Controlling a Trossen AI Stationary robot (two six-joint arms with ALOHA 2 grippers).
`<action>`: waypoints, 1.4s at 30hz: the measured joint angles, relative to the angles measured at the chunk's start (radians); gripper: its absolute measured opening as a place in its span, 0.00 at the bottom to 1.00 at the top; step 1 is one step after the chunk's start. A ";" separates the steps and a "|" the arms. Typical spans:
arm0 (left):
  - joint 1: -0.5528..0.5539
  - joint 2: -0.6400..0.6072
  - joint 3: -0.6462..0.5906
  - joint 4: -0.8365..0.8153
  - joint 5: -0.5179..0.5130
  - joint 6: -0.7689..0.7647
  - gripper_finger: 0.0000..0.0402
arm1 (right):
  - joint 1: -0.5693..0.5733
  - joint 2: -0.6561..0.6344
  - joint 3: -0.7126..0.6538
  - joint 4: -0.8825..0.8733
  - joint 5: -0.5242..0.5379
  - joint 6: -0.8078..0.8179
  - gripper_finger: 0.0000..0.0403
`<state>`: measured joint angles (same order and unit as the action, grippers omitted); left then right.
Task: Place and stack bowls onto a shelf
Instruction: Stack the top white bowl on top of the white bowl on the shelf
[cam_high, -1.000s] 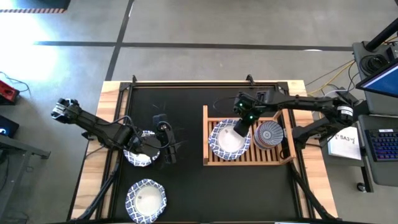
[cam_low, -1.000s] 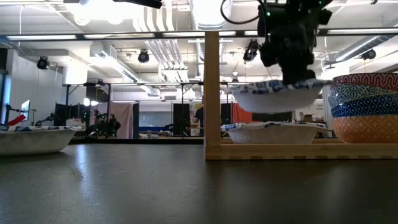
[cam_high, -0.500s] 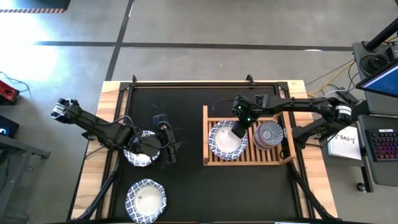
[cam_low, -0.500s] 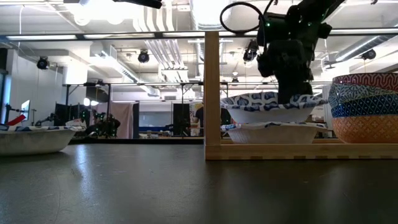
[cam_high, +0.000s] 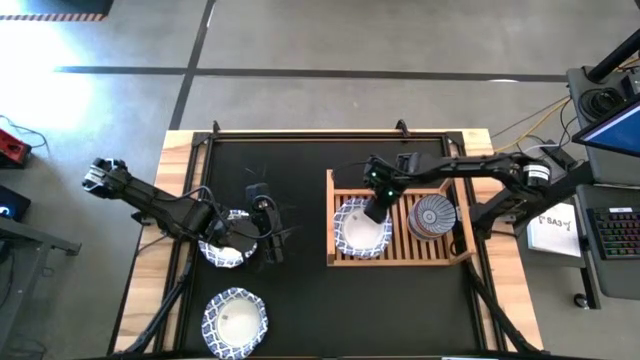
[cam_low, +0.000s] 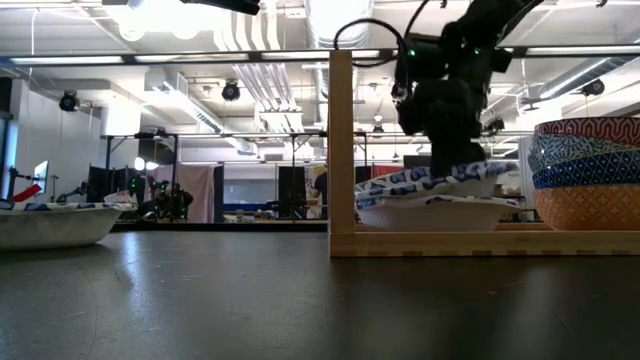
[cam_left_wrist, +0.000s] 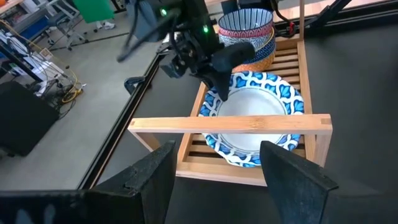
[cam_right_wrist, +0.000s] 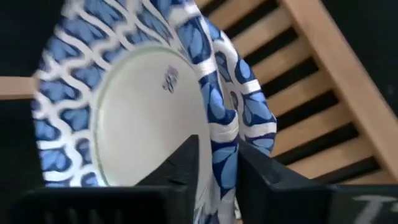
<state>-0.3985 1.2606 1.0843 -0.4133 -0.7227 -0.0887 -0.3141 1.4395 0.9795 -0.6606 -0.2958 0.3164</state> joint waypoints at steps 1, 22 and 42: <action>0.000 0.000 0.000 -0.001 0.000 0.000 0.53 | 0.000 0.000 0.016 -0.011 0.002 -0.009 0.20; 0.023 0.000 0.000 -0.382 0.002 -0.413 0.53 | 0.002 -0.003 0.383 -0.248 0.218 -0.046 0.43; 0.066 0.285 -0.019 -0.700 0.257 -1.101 0.53 | 0.002 -0.003 0.439 -0.283 0.219 -0.041 0.40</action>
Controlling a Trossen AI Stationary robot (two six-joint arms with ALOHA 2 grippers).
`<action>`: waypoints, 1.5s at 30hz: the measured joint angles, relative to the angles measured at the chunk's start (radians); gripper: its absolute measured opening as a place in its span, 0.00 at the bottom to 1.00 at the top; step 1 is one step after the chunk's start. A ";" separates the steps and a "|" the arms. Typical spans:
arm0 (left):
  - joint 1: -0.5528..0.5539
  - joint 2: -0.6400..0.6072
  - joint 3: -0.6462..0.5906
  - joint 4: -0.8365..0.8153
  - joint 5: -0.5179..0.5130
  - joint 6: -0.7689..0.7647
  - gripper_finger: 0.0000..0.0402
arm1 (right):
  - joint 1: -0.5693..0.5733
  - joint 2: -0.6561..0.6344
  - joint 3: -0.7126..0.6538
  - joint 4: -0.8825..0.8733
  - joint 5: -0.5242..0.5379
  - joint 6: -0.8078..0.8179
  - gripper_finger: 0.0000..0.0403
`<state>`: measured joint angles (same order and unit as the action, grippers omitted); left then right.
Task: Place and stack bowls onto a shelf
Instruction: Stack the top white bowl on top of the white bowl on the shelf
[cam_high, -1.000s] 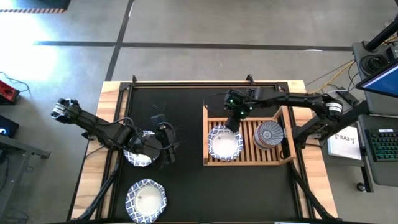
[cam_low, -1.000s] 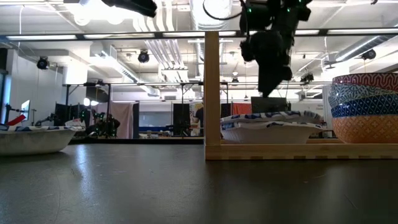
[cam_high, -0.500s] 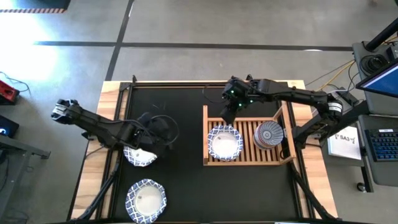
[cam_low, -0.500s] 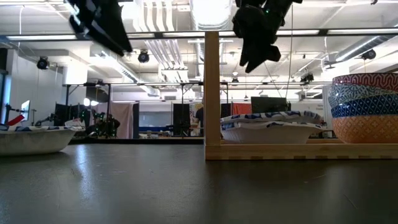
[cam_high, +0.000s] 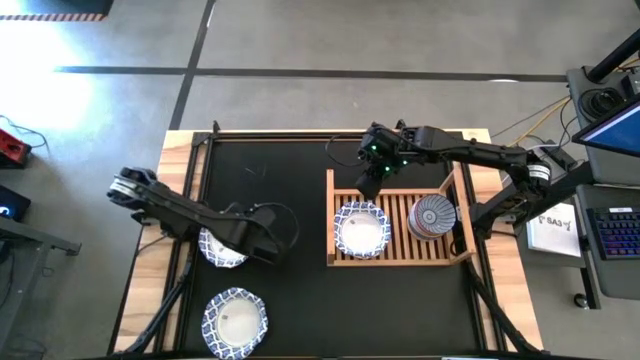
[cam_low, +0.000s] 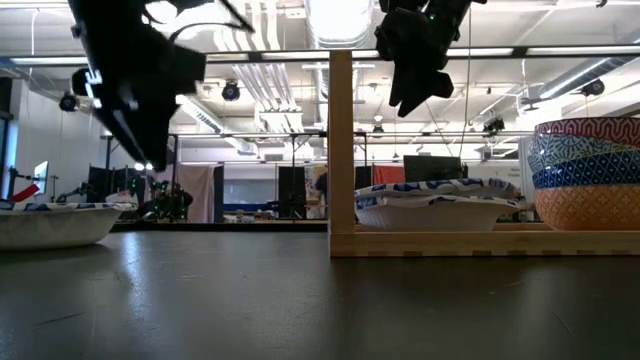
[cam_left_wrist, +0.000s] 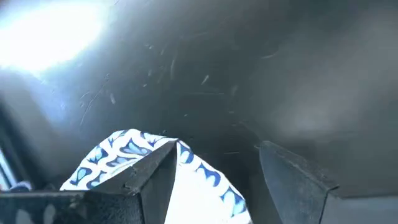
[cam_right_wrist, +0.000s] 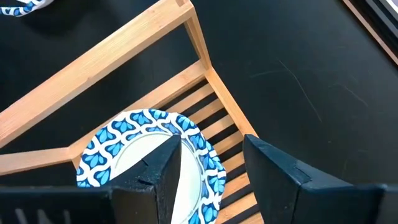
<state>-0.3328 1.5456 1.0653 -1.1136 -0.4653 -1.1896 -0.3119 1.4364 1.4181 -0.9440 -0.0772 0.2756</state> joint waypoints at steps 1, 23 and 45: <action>0.000 0.019 0.000 -0.008 -0.002 -0.018 0.53 | 0.000 0.000 0.000 0.000 0.000 0.000 0.40; -0.186 0.122 -0.009 -0.059 0.038 -0.404 0.53 | 0.002 0.000 -0.029 0.000 0.000 0.004 0.39; -0.203 0.122 -0.236 0.097 0.043 -0.505 0.25 | 0.002 0.000 -0.029 0.001 0.000 0.004 0.37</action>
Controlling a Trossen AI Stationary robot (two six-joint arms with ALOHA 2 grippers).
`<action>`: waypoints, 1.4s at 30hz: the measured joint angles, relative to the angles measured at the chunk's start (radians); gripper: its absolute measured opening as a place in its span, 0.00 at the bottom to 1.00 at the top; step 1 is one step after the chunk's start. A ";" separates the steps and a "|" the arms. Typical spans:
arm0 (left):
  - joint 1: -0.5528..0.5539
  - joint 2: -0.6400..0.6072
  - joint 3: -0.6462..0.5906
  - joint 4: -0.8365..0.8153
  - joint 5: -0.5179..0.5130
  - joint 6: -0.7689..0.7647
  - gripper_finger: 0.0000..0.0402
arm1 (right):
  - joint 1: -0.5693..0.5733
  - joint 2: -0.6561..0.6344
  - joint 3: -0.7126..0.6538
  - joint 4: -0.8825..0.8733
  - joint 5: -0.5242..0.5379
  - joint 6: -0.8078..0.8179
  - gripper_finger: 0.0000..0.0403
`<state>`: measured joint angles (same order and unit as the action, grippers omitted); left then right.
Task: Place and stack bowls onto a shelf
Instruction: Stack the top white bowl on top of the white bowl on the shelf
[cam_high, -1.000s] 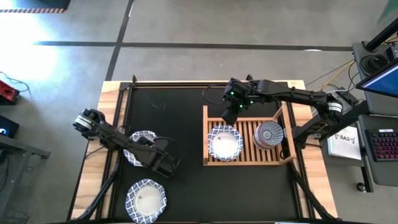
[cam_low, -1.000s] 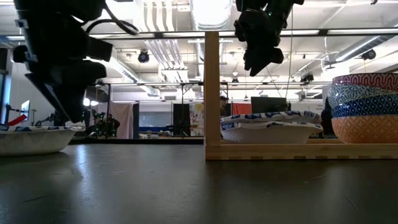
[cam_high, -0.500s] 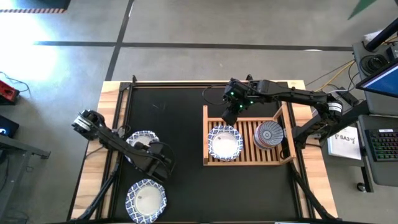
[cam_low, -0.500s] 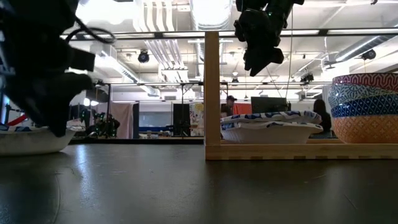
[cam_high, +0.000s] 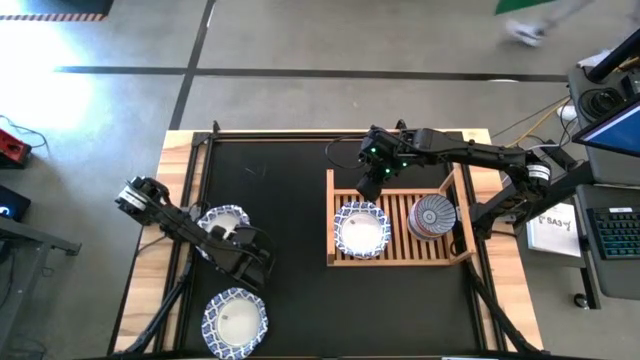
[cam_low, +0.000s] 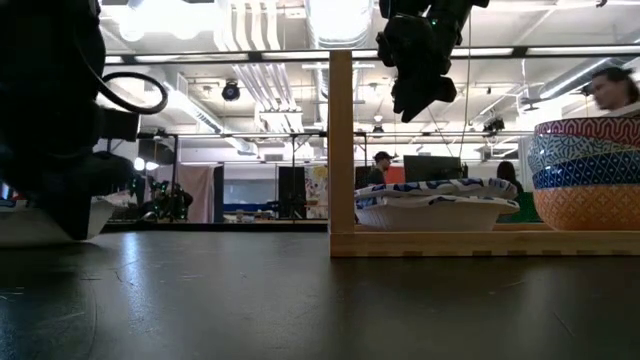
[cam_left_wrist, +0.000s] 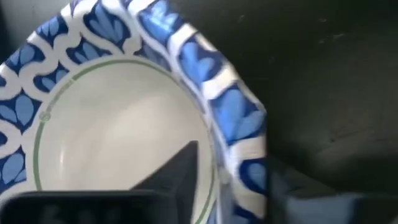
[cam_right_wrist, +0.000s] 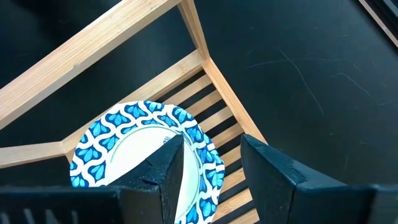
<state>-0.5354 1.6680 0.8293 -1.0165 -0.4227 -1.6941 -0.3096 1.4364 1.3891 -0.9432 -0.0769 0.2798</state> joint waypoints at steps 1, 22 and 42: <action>0.000 0.000 0.004 -0.001 -0.013 0.002 0.19 | 0.000 0.000 0.000 0.000 0.000 0.000 0.36; 0.001 -0.016 0.438 -0.019 -0.383 0.724 0.00 | 0.060 -0.003 0.009 0.000 -0.033 -0.169 0.32; -0.016 -0.017 0.705 0.059 -0.254 1.276 0.00 | 0.395 -0.067 0.111 0.089 0.132 -0.379 0.31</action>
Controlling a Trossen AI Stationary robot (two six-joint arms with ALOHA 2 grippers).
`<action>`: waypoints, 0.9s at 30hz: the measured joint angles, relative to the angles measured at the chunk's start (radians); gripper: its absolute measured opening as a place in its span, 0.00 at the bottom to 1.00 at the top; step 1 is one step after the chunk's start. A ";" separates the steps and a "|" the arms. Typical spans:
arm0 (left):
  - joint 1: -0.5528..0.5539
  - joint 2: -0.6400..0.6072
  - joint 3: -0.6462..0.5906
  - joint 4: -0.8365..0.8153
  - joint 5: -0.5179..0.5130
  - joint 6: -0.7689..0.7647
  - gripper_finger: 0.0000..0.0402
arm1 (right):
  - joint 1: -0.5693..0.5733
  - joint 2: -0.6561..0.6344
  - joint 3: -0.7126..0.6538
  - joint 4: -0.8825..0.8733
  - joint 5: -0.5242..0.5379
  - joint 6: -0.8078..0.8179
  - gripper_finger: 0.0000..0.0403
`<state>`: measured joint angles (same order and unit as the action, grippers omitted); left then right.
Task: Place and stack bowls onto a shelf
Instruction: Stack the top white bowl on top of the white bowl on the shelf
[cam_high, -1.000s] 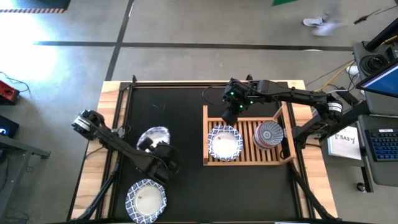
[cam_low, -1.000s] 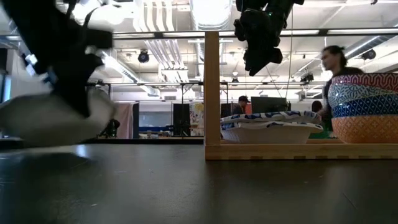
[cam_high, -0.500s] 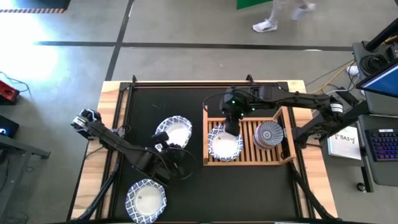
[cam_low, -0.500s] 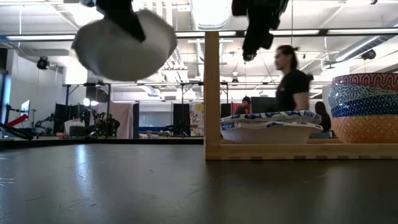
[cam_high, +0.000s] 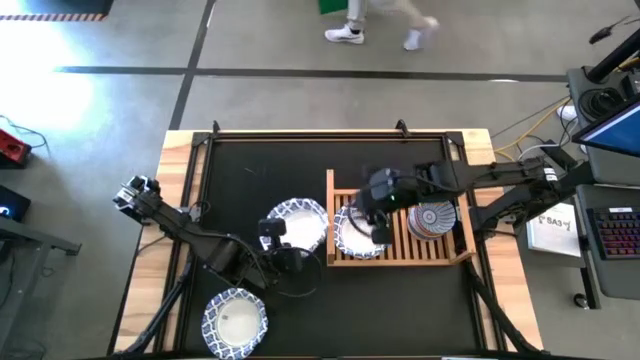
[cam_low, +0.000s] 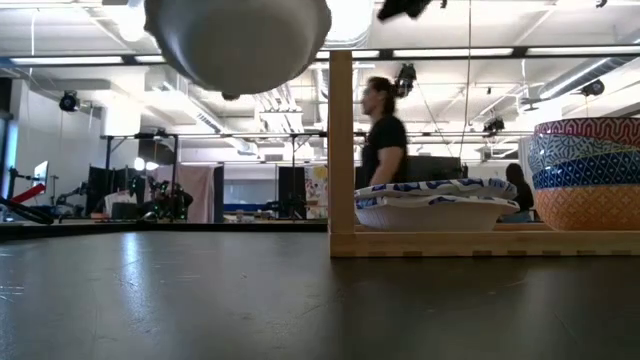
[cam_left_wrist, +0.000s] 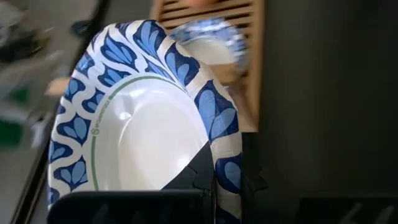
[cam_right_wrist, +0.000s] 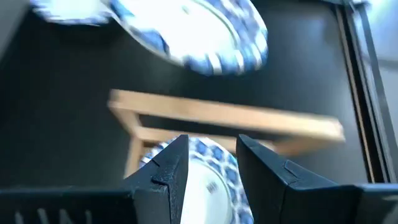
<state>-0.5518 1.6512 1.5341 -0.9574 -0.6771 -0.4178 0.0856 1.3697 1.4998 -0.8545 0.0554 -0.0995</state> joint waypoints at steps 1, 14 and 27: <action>0.000 0.000 0.005 0.020 0.023 0.032 0.00 | 0.022 0.000 0.000 0.016 -0.001 -0.026 0.31; -0.001 0.000 0.011 0.228 0.195 0.212 0.00 | 0.229 0.006 0.000 0.139 -0.003 -0.268 0.31; -0.001 0.000 0.011 0.400 0.227 0.388 0.00 | 0.266 0.049 0.000 0.188 -0.015 -0.229 0.31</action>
<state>-0.5526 1.6512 1.5448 -0.5570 -0.4503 -0.0295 0.3518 1.4183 1.4998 -0.6669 0.0408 -0.3282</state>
